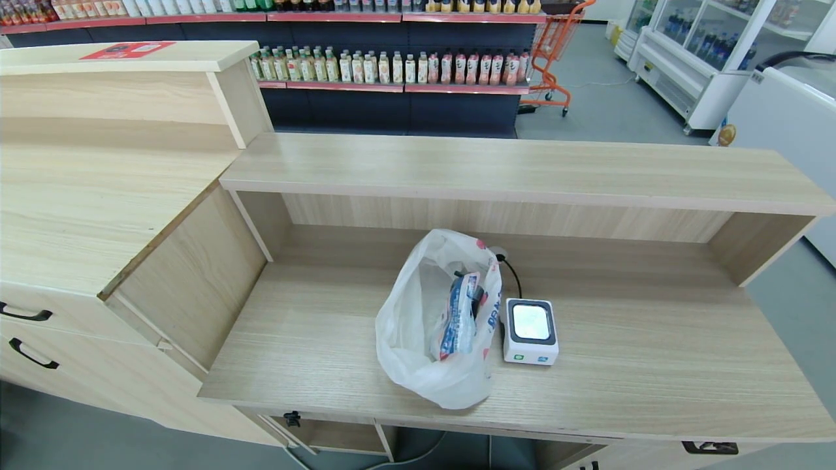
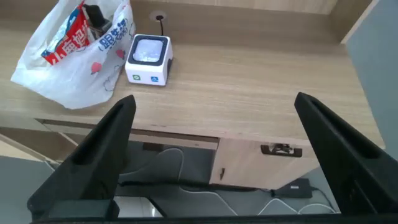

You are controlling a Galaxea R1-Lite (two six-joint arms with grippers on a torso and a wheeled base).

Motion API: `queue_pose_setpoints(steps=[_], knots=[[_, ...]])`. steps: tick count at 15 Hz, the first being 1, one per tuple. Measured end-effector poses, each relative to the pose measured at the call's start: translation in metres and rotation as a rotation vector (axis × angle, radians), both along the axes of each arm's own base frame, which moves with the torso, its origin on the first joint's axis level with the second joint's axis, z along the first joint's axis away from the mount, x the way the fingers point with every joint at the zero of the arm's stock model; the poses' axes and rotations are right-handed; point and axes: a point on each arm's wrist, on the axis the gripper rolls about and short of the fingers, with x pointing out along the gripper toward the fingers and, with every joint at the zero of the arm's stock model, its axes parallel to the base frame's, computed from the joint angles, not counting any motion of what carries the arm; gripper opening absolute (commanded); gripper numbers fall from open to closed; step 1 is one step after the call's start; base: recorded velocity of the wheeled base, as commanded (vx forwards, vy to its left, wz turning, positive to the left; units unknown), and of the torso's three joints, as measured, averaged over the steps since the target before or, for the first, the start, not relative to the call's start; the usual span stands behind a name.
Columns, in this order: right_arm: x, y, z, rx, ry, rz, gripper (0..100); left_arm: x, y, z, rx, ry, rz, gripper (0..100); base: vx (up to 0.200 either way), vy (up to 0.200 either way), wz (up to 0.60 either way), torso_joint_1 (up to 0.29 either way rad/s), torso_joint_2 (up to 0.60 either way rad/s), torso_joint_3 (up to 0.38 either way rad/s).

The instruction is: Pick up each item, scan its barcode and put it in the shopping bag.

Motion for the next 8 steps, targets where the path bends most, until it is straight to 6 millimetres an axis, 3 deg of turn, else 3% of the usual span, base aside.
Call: queue_pose_setpoints(steps=[8], knots=[[0.0000, 0.0000, -0.0002, 0.013, 0.002, -0.002, 100, 0.0000, 0.0000, 0.0000, 0.001, 0.000, 0.000, 100, 0.000, 0.000, 0.00, 0.000, 0.00, 0.000]])
